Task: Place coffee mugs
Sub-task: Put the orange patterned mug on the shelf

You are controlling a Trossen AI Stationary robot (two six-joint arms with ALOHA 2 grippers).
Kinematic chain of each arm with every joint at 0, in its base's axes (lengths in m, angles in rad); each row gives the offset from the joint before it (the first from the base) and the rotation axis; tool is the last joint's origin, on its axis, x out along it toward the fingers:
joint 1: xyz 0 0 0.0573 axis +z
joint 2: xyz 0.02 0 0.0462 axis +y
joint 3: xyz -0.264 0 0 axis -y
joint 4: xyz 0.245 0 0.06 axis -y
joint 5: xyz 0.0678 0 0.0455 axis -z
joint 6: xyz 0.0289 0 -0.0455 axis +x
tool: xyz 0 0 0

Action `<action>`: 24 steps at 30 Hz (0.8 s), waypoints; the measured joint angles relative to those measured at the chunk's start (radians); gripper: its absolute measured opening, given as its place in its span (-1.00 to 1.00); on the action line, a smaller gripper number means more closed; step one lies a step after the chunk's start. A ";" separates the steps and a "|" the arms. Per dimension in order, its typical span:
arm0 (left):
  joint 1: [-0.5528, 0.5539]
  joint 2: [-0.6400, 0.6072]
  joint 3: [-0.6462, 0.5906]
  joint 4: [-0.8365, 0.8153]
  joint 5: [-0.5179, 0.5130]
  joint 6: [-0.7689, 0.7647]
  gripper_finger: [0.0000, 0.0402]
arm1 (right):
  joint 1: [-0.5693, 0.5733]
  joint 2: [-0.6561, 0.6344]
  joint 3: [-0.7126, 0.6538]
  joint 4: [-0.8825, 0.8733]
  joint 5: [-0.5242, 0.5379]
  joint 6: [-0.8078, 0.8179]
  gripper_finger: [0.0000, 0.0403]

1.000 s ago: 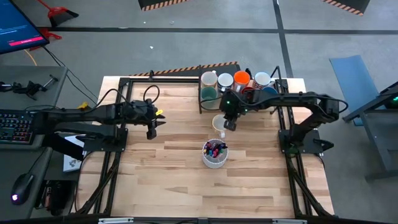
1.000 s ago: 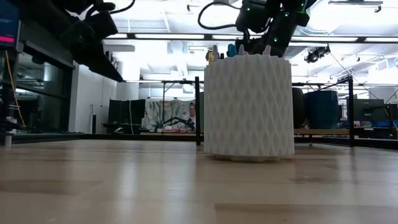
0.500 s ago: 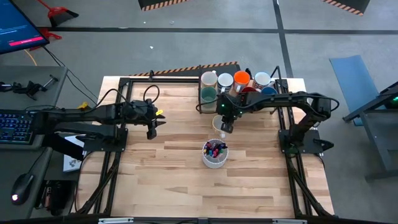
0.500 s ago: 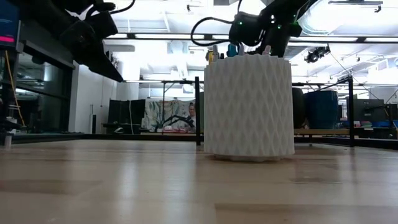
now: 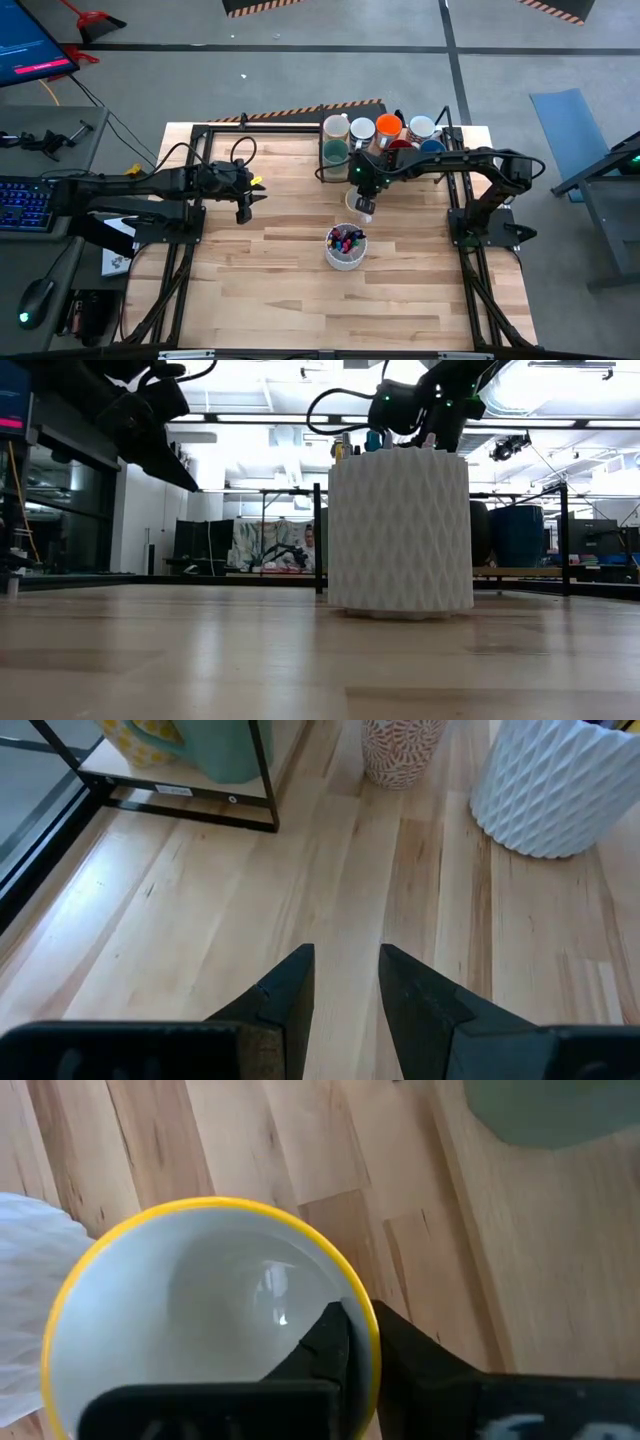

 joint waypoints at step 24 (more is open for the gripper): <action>0.000 0.000 0.000 -0.004 0.000 -0.001 -0.48 | -0.119 -0.011 0.362 -0.354 0.114 -0.115 -1.00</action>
